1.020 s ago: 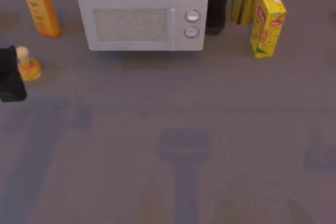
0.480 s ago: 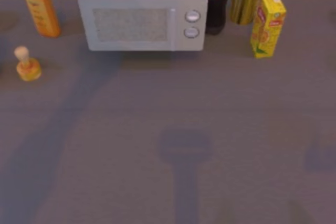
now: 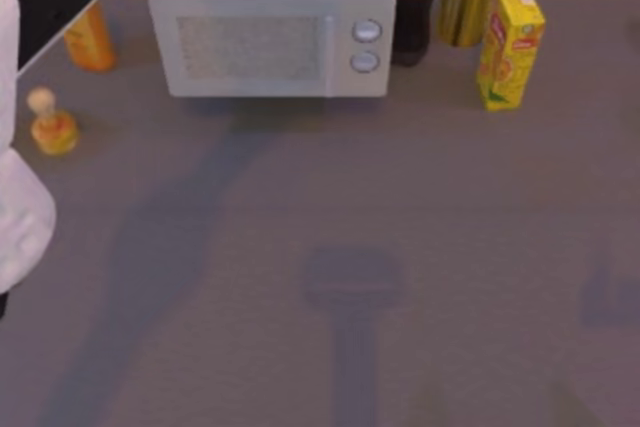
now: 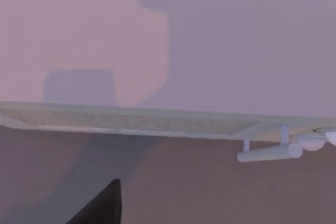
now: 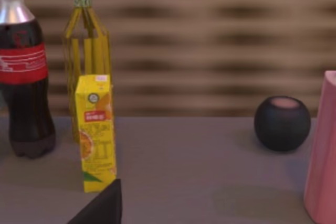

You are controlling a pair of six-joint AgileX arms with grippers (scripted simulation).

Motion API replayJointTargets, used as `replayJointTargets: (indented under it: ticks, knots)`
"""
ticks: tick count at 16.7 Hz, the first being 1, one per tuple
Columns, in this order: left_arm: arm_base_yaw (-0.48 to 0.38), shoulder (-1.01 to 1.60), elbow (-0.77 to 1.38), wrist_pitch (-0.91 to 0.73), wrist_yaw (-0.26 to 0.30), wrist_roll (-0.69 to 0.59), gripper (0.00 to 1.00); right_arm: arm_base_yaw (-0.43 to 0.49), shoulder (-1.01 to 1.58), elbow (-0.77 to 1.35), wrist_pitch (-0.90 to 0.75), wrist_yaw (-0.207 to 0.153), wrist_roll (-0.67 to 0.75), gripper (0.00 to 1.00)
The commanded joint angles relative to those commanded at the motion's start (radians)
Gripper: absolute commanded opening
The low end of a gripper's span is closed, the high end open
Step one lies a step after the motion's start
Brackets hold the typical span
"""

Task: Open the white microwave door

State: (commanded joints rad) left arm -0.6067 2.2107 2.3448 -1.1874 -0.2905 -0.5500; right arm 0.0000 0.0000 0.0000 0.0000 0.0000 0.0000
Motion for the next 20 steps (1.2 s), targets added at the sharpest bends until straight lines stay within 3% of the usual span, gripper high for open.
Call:
replayJointTargets:
  ticks: [4, 10, 20]
  knots:
    - [-0.033, 0.124, 0.119, -0.072, -0.016, -0.027, 1.00, 0.000, 0.000, 0.000, 0.000, 0.000, 0.000, 1.00]
    - [-0.028, 0.131, 0.120, -0.070, -0.015, -0.026, 1.00, 0.000, 0.000, 0.000, 0.000, 0.000, 0.000, 1.00]
    - [0.016, 0.231, 0.023, 0.143, 0.006, 0.019, 1.00, 0.000, 0.000, 0.000, 0.000, 0.000, 0.000, 1.00]
